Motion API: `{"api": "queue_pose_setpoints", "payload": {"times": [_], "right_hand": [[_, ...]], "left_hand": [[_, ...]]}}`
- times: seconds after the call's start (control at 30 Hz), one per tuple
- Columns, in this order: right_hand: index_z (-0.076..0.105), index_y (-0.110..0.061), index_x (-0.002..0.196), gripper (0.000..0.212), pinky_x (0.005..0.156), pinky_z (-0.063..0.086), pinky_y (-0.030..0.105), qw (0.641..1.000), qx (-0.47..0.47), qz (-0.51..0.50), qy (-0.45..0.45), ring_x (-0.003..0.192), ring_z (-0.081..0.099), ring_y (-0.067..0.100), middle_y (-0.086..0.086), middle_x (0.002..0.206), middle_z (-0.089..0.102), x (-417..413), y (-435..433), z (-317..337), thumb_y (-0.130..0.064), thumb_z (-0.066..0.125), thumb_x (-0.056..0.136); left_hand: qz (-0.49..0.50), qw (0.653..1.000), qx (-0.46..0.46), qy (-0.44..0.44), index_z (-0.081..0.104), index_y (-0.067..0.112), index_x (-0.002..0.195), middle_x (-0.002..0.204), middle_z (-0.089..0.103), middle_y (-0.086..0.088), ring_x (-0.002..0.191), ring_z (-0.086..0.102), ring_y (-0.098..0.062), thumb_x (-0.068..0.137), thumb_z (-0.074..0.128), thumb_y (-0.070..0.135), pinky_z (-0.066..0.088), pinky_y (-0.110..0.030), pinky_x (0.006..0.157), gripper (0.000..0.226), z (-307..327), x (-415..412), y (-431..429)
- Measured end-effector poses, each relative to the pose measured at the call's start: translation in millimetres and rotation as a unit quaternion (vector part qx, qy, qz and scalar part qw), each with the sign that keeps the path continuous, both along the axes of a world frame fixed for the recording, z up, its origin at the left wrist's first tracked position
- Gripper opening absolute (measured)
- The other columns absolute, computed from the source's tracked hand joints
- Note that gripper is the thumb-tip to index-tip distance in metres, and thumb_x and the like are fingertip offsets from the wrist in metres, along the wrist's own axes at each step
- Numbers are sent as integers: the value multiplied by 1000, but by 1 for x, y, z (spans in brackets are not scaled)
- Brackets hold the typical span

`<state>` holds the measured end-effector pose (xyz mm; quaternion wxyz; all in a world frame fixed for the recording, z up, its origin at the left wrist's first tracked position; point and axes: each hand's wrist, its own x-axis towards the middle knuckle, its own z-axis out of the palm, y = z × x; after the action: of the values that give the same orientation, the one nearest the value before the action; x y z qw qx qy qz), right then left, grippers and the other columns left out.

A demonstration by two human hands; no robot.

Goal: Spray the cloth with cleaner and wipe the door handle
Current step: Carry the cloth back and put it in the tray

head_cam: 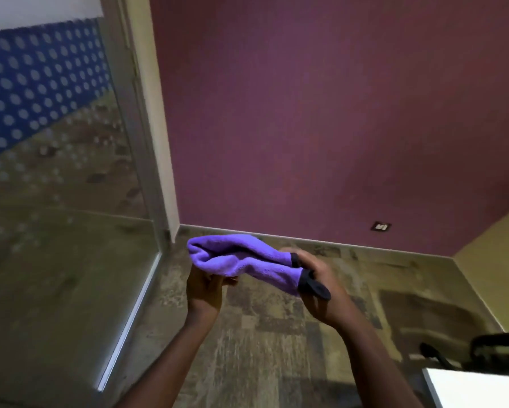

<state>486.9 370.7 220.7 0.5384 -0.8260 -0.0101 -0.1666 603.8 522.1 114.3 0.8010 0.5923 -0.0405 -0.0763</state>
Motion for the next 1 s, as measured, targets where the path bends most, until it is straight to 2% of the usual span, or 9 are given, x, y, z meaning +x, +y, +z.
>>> {"api": "queue_pose_setpoints", "payload": {"times": [0.07,0.1,0.2,0.33,0.6,0.67,0.73,0.83,1.0], "right_hand": [[65,-13,112,36,91,47,22,999,-30,-25,-15,109,64,9,2,115,68,-22,-23,-3,5,53,83],[64,-10,112,41,94,46,25,998,-51,-31,-21,112,62,13,5,118,67,-34,-37,-5,12,52,79],[65,-8,112,55,96,44,27,995,-84,-52,-32,115,60,14,2,121,65,-74,-76,-12,26,50,72],[65,-10,113,52,102,42,35,993,-88,-69,-35,120,58,21,3,123,63,-129,-122,-15,23,50,76],[73,0,99,22,98,34,16,984,-84,-154,31,114,52,15,14,121,59,-243,-189,-6,-7,64,80],[75,-2,97,18,97,32,13,975,-109,-189,36,111,51,13,13,121,60,-263,-196,-5,2,65,82],[76,-5,98,22,100,30,13,969,-115,-215,44,112,49,10,10,122,59,-279,-199,-7,7,66,83],[76,-9,102,21,106,30,23,962,-118,-242,47,120,47,19,2,125,55,-292,-195,-13,-1,62,88],[75,-11,104,22,106,27,17,954,-72,-287,49,124,42,11,-1,130,52,-309,-198,-29,-14,58,91]], "left_hand": [[-20,998,6,66,69,32,65,54,64,18,47,58,8,84,55,-19,44,-3,50,56,5,-17,-23],[-32,995,-37,82,68,26,54,48,60,26,46,55,14,71,66,-14,43,-2,52,44,7,-23,-36],[-51,998,-24,36,65,13,36,42,58,15,39,53,7,44,65,20,44,-6,47,11,15,-50,-78],[-132,980,-123,82,73,19,48,52,66,11,50,61,5,101,20,3,50,-10,53,76,7,-79,-138],[-241,969,40,-27,62,20,80,64,67,31,65,61,16,91,29,-25,47,-3,63,57,18,-166,-232],[-271,958,64,-74,58,11,94,71,66,36,71,60,16,85,38,-31,47,-5,72,47,20,-185,-246],[-288,953,44,-77,60,14,97,74,69,26,75,59,7,82,44,-30,49,-21,80,50,21,-197,-256],[-338,941,-8,-34,71,22,91,73,68,17,66,58,5,86,38,-24,51,-13,65,57,29,-207,-269],[-431,901,-48,-9,57,19,117,97,73,12,84,66,-1,97,22,-13,56,-18,73,51,24,-210,-291]]}}
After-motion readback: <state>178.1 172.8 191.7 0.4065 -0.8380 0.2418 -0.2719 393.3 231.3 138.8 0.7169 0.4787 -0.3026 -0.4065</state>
